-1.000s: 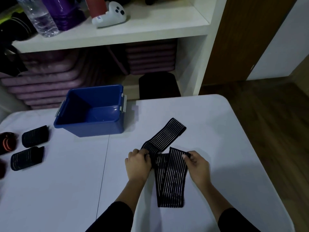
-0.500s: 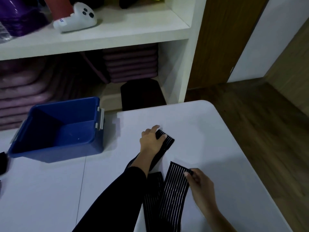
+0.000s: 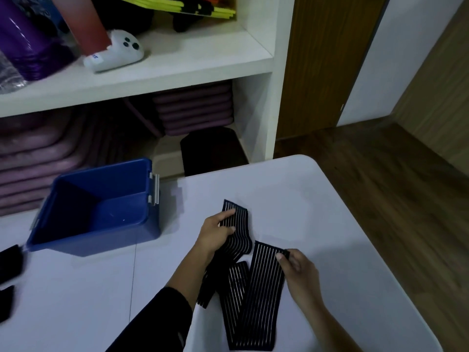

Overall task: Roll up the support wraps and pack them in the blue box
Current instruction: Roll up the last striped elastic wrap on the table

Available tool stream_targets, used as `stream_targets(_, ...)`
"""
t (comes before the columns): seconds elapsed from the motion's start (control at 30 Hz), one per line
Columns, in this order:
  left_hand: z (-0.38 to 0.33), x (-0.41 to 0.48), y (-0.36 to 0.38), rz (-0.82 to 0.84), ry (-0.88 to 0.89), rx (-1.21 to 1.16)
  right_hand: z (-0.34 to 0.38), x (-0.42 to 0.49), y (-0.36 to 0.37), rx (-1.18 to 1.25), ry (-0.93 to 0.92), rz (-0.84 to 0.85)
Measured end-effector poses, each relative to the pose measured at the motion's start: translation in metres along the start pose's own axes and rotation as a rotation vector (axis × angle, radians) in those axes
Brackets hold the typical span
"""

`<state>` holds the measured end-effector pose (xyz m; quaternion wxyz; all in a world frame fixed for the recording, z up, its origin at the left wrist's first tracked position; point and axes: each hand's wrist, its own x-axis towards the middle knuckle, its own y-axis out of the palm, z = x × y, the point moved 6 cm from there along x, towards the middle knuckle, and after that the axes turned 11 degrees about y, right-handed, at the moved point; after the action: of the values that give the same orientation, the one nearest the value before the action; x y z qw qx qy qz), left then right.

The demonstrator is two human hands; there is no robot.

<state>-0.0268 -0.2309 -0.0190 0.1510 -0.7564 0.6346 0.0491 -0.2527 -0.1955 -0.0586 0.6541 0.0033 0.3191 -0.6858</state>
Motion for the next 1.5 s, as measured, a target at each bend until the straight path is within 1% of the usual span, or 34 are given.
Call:
stream_targets(0.1,-0.013,-0.036,-0.013,-0.005,0.027,-0.135,0.022,-0.010,0.001,0.113,-0.032,0.047)
stream_targets(0.2,-0.040,-0.068,-0.027,-0.064,0.151,-0.167,0.049,-0.023,-0.001,0.339,-0.042,0.139)
stream_targets(0.3,-0.072,-0.095,-0.039,-0.129,0.272,-0.243,0.081,-0.033,-0.002,0.473,-0.025,0.241)
stream_targets(0.37,-0.092,-0.108,-0.044,-0.131,0.344,-0.235,0.106,-0.040,-0.003,0.485,-0.048,0.286)
stream_targets(0.47,-0.115,-0.122,-0.046,-0.088,0.406,-0.247,0.143,-0.052,-0.006,0.498,-0.091,0.346)
stream_targets(0.57,-0.134,-0.130,-0.047,-0.070,0.458,-0.211,0.174,-0.069,-0.010,0.489,-0.144,0.396)
stream_targets(0.67,-0.142,-0.130,-0.049,-0.117,0.485,-0.155,0.194,-0.087,-0.012,0.491,-0.201,0.460)
stream_targets(0.77,-0.147,-0.130,-0.053,-0.192,0.552,-0.062,0.206,-0.102,-0.014,0.489,-0.253,0.501)
stream_targets(0.83,-0.151,-0.131,-0.055,-0.238,0.591,-0.014,0.210,-0.109,-0.014,0.478,-0.289,0.515)
stream_targets(0.97,-0.156,-0.135,-0.058,-0.271,0.631,0.064,0.217,-0.121,-0.014,0.452,-0.370,0.525)
stream_targets(1.17,-0.165,-0.141,-0.060,-0.315,0.705,0.080,0.225,-0.125,-0.015,0.432,-0.426,0.480)
stream_targets(1.27,-0.171,-0.143,-0.064,-0.367,0.725,0.041,0.237,-0.125,-0.020,0.455,-0.447,0.450)
stream_targets(1.33,-0.179,-0.144,-0.067,-0.403,0.698,-0.003,0.250,-0.126,-0.024,0.454,-0.459,0.447)
stream_targets(1.43,-0.196,-0.141,-0.071,-0.350,0.649,-0.125,0.273,-0.132,-0.032,0.440,-0.515,0.452)
stream_targets(1.5,-0.215,-0.142,-0.073,-0.313,0.665,-0.145,0.290,-0.136,-0.040,0.439,-0.555,0.446)
